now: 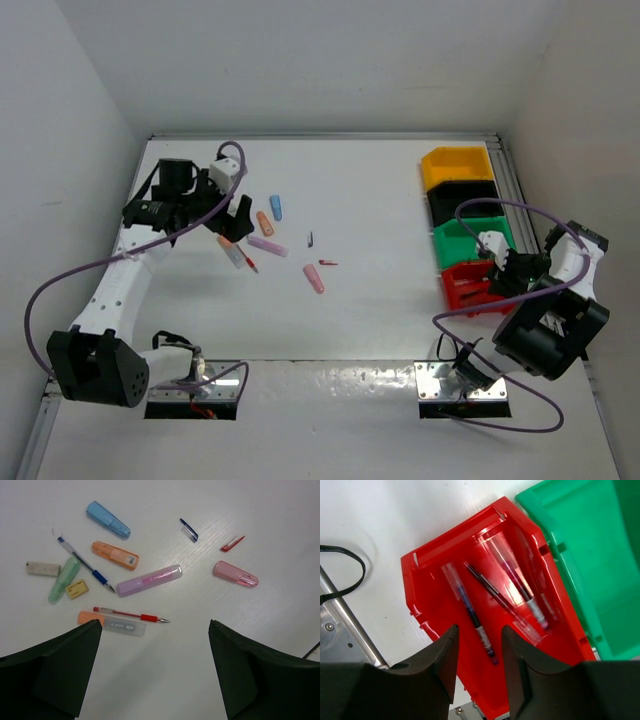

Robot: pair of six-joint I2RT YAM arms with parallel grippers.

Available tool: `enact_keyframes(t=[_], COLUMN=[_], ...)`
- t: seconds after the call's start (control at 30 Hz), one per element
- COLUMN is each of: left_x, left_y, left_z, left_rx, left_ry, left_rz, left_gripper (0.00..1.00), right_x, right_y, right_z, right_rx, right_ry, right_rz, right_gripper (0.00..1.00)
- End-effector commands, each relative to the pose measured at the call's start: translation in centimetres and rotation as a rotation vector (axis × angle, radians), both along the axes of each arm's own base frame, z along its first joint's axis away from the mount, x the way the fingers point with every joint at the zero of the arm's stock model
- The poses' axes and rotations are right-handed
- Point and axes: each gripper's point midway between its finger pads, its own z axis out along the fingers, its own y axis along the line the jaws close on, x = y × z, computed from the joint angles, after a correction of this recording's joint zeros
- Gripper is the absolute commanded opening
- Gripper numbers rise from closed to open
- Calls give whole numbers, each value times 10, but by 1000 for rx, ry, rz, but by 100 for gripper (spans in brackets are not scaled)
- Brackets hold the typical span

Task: Sort the stationery into containers
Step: Place the pen in the storage box, then pick up the pen cap from the center of the board.

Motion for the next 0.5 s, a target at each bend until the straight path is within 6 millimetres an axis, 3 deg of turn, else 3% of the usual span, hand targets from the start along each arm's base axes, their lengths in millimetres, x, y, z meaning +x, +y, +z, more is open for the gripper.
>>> enact_keyframes(t=[0.0,0.13,0.27,0.3,0.37,0.4,0.47], left_x=[11,13,12,17,18,19,20], left_y=[-14,-35,-77,-85,-106,-113,-131], left_z=[18,17,9,-4,-8,-27,-36], left_rx=[4,26,55,73,122,149,198], left_ry=[-60,-67,-34,2,7,58,53], left_rz=[-23,-126,-294,-317,-380,-405,-460], left_gripper=[94,91,79,74,69,66,64], right_x=[19,35,51,56,55,56,54], right_y=[3,12,37,47,64,73,87], right_z=[14,43,84,95,108,110,115], right_rx=[27,101,269,338,423,489,520], right_ry=[-78,-113,-123,-134,-104,-73,-79], right_rz=[-17,-85,-213,-237,-301,-355,-371], right_gripper=[39,38,38,38,39,39,39])
